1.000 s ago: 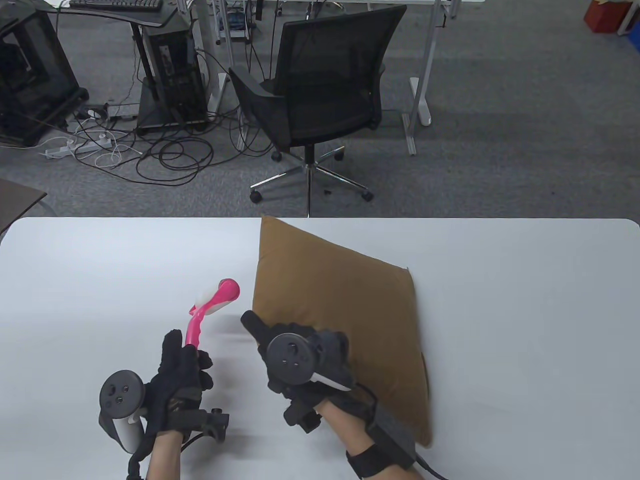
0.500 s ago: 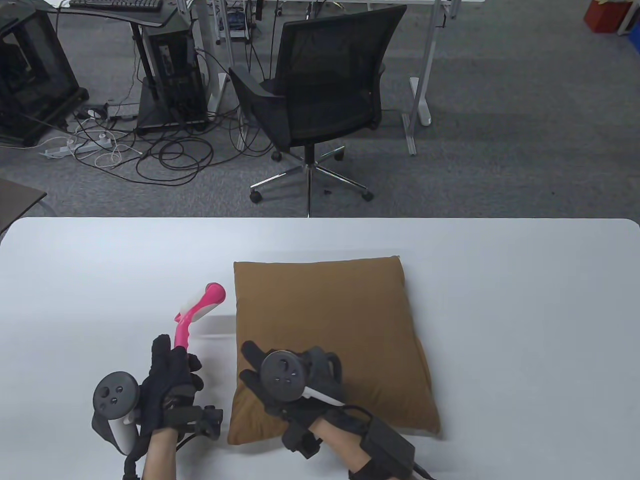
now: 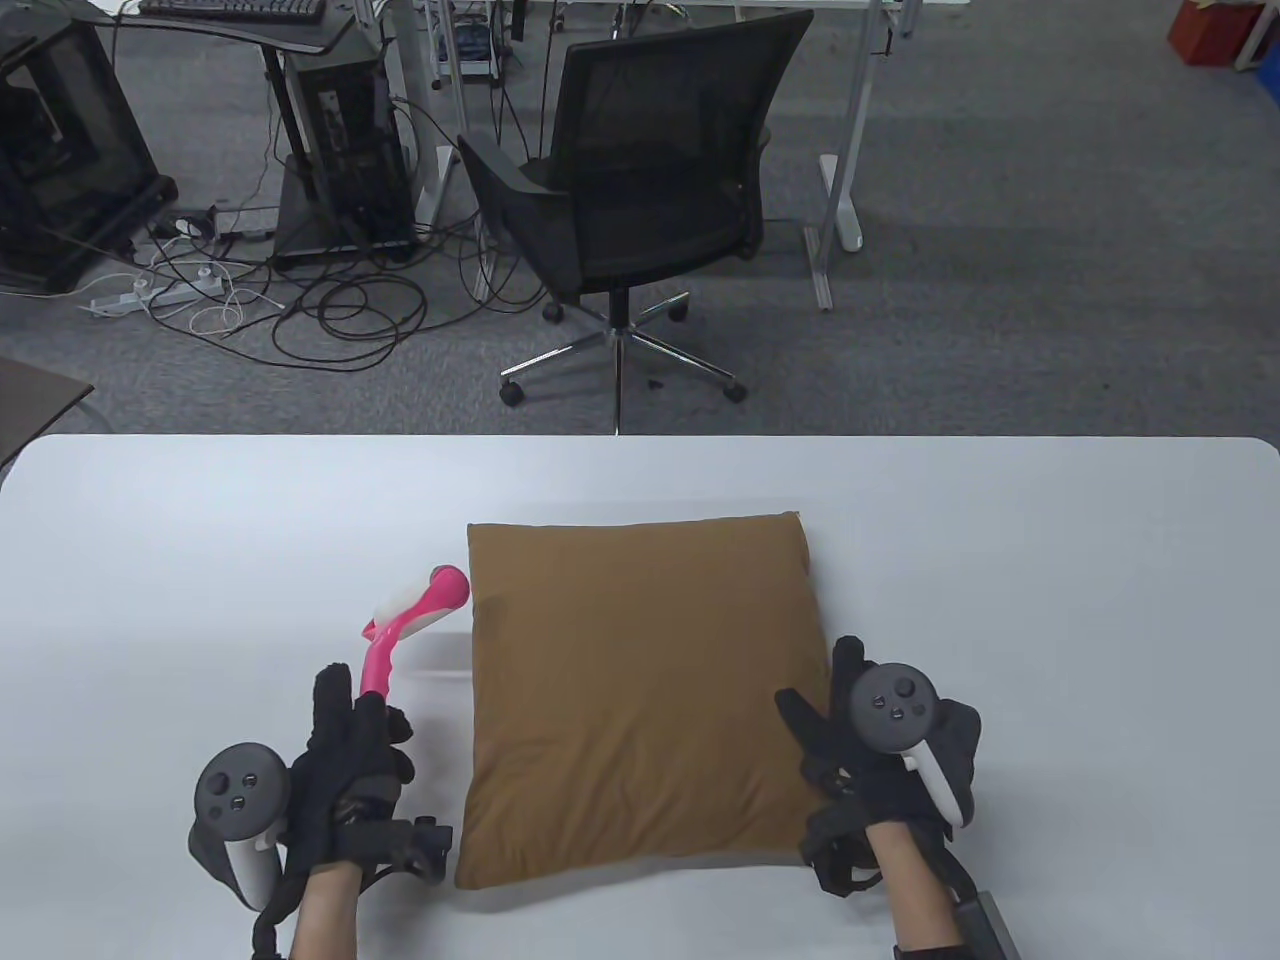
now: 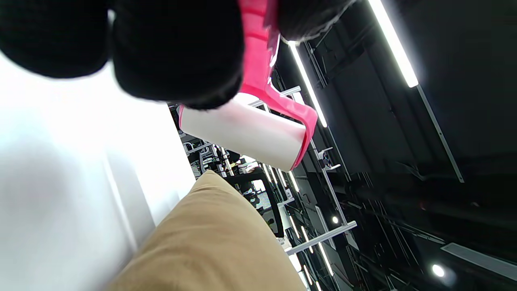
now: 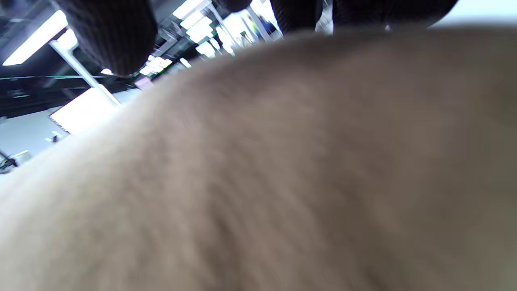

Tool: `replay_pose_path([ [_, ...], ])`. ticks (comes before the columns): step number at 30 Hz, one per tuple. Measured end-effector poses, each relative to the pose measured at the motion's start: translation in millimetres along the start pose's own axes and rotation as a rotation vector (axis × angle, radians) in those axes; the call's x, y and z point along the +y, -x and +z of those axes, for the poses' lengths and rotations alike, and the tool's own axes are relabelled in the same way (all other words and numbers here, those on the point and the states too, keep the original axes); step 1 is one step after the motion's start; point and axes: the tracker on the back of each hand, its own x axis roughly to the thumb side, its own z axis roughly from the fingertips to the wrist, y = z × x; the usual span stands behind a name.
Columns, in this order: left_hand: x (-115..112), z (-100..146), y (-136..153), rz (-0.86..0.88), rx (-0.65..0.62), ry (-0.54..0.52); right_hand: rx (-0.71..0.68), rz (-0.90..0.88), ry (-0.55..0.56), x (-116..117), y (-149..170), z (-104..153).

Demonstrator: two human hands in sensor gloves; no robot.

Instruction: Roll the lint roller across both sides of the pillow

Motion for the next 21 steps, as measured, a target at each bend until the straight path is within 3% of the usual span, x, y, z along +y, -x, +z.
replay_pose_path([
  [3, -1.8, 2.4, -2.9, 0.044, 0.004, 0.023, 0.034, -0.138, -0.07, 2.4, 14.2, -2.8],
  [8, -5.9, 7.2, -8.7, 0.176, 0.002, 0.051, 0.058, -0.099, -0.186, 11.5, 19.7, -6.0],
  [15, -9.4, 5.3, -4.9, 0.13, 0.014, 0.067, 0.015, 0.066, -0.112, 19.5, 3.5, -7.1],
  [21, -7.0, 4.9, -7.7, 0.112, -0.012, 0.057, -0.018, 0.059, -0.066, 27.2, -4.9, -10.5],
])
